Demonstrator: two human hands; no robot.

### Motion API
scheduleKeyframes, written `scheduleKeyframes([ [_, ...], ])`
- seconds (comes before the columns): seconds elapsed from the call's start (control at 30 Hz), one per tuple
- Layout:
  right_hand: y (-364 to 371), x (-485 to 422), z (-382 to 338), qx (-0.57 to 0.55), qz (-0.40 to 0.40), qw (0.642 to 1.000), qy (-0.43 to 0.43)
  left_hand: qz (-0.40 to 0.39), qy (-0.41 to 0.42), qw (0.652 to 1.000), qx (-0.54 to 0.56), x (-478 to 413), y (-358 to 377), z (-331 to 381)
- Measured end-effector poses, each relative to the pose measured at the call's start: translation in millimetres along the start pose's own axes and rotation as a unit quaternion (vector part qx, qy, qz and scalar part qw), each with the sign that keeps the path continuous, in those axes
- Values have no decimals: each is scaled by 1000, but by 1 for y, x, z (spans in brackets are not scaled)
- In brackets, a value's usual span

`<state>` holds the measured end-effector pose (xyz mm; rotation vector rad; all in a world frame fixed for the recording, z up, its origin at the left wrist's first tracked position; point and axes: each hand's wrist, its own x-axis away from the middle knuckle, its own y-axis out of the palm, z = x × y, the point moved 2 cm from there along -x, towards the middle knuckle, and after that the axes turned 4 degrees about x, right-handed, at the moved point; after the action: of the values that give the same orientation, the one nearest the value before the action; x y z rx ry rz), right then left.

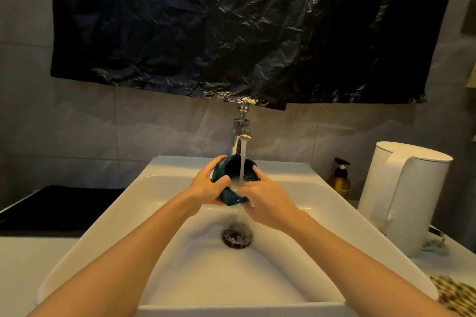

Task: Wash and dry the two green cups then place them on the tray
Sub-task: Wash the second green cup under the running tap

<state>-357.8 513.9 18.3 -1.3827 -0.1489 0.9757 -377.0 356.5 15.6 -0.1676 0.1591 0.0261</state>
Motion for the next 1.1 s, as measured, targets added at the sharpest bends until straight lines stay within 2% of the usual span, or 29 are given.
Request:
scheduleKeyframes([
  [0.07, 0, -2, -6, -112, -27, 993, 24, 6, 8, 1000, -11, 0, -1, 0],
  [0.1, 2, -2, -4, -85, -29, 996, 12, 8, 9, 1000, -12, 0, -1, 0],
  [0.2, 1, -3, 12, 126, -27, 992, -10, 10, 12, 1000, -1, -1, -2, 1],
  [0.23, 1, -3, 11, 133, -35, 991, -1, 11, 11, 1000, 1, -1, -2, 2],
  [0.3, 4, -3, -1, 11, -20, 1000, 6, 11, 10, 1000, 3, 0, 0, 4],
  [0.37, 5, -4, -8, -134, -30, 990, 18, 9, 11, 1000, -3, 1, 1, 4],
  [0.4, 5, -3, -5, -119, -30, 992, 11, 7, 12, 1000, -4, 2, 1, 4],
  [0.47, 4, -1, 6, 39, -30, 999, -14, 5, 8, 1000, 4, 2, 0, 3],
  [0.53, -1, -2, 8, 109, -1, 994, -29, 3, 3, 1000, 11, 2, -1, 3],
  [0.57, 0, 0, 4, 66, 12, 998, -22, -1, 1, 1000, 9, 2, 0, 2],
  [0.63, 0, 1, -7, -113, -12, 994, 11, -15, 0, 1000, 6, 2, 1, 1],
  [0.7, 4, -1, -6, -170, -6, 985, 15, -23, -3, 1000, 18, 3, 0, 1],
  [0.8, 7, -5, 0, -112, -2, 993, -31, -53, -15, 997, 50, 4, -1, 1],
  [0.9, 4, -10, 1, 7, -8, 998, -69, -94, -33, 994, 45, 7, 2, 0],
  [0.97, 3, -8, 7, 59, -14, 997, -54, -104, -36, 993, 36, 8, 4, 1],
  [1.03, 0, -3, 8, 72, -7, 996, -42, -96, -39, 994, 38, 9, 5, 1],
  [1.1, -2, 0, 4, 28, -1, 998, -57, -94, -39, 994, 35, 9, 4, 0],
])
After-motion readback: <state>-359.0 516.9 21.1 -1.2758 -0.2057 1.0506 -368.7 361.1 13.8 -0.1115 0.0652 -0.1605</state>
